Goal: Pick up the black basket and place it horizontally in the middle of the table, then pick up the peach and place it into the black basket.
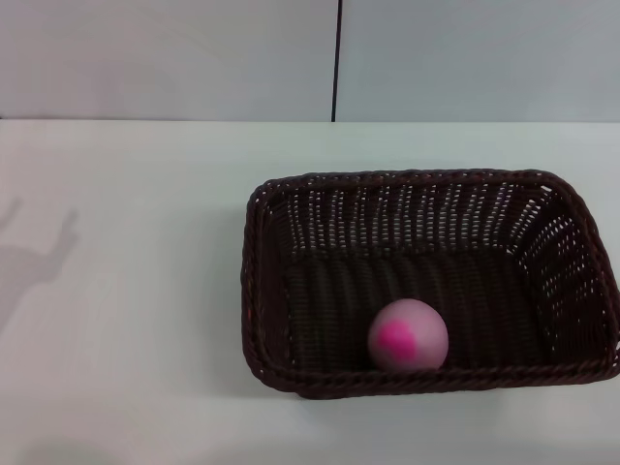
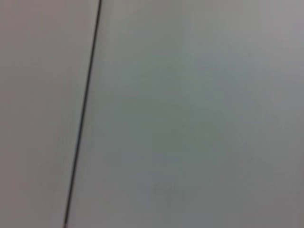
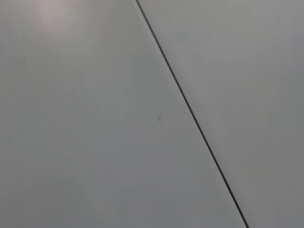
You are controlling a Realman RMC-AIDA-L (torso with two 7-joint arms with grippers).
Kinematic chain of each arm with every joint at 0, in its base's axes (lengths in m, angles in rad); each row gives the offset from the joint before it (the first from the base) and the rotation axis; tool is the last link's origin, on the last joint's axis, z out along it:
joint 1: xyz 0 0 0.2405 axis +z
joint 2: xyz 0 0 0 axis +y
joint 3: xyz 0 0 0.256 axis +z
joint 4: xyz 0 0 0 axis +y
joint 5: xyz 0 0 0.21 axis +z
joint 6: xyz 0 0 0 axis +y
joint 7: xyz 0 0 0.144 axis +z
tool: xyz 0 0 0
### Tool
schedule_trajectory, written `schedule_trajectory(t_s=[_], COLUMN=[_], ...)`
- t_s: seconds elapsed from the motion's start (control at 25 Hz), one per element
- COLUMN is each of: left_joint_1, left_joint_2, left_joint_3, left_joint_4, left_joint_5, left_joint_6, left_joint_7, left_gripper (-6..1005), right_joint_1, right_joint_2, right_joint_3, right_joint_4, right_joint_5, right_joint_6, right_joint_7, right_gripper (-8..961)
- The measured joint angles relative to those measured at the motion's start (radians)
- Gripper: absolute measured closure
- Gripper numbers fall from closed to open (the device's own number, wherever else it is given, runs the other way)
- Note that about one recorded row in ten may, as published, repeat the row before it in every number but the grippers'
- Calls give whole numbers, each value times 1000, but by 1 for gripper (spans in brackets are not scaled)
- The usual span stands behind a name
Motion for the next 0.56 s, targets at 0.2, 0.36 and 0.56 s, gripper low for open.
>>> schedule_trajectory(t_s=[0.2, 0.36, 0.56], left_joint_1=[5, 21, 38], left_joint_2=[-9, -12, -15], left_joint_3=[-46, -72, -75], left_joint_4=[-5, -37, -76], left_joint_5=[-12, -15, -14], left_joint_6=[-6, -1, -11], left_joint_7=[-1, -7, 9], left_gripper=[204, 204, 204], right_joint_1=[15, 25, 30], right_joint_2=[0, 0, -4], right_joint_3=[12, 44, 58], right_joint_4=[15, 14, 1], right_joint_5=[0, 0, 1], right_joint_6=[2, 5, 5], right_joint_7=[-25, -25, -20], right_gripper=[282, 282, 282])
